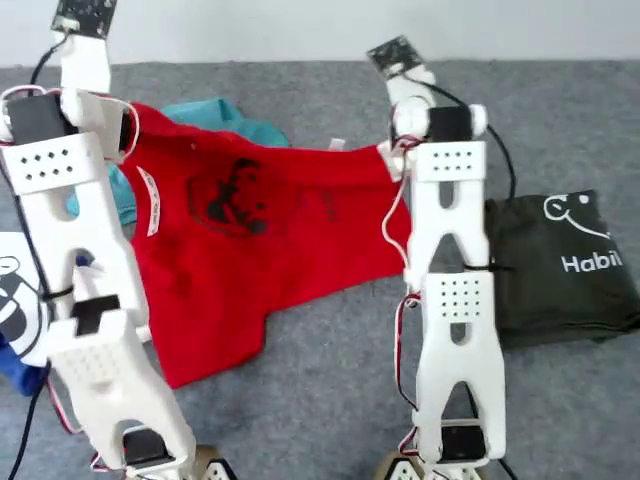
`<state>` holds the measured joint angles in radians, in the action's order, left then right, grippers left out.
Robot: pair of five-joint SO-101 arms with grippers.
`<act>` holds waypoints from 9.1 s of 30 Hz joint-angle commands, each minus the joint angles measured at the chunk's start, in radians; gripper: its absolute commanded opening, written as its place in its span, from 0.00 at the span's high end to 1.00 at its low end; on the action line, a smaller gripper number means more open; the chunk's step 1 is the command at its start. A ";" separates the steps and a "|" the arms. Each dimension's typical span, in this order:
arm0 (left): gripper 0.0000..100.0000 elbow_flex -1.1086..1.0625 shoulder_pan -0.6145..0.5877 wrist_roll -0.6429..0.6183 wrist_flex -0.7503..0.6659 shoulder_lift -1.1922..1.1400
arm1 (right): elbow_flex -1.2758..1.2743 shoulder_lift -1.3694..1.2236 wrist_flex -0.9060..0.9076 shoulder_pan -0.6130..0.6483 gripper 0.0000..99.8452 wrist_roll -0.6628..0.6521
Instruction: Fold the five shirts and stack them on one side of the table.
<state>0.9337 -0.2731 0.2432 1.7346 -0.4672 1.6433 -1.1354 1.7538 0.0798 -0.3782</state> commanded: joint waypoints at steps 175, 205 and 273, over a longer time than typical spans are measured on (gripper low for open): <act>0.92 -1.337 0.089 0.083 -0.075 0.964 | -1.482 1.001 0.039 0.028 0.79 -0.060; 0.93 -1.690 0.124 0.330 -0.250 0.735 | -1.450 0.923 0.013 -0.070 0.79 -0.066; 0.90 -1.495 0.322 0.267 -0.170 0.582 | -1.456 0.926 0.016 0.010 0.79 -0.060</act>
<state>-0.5854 0.0598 0.4948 1.5643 0.1097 0.1580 -0.2194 1.7492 0.0844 -0.4365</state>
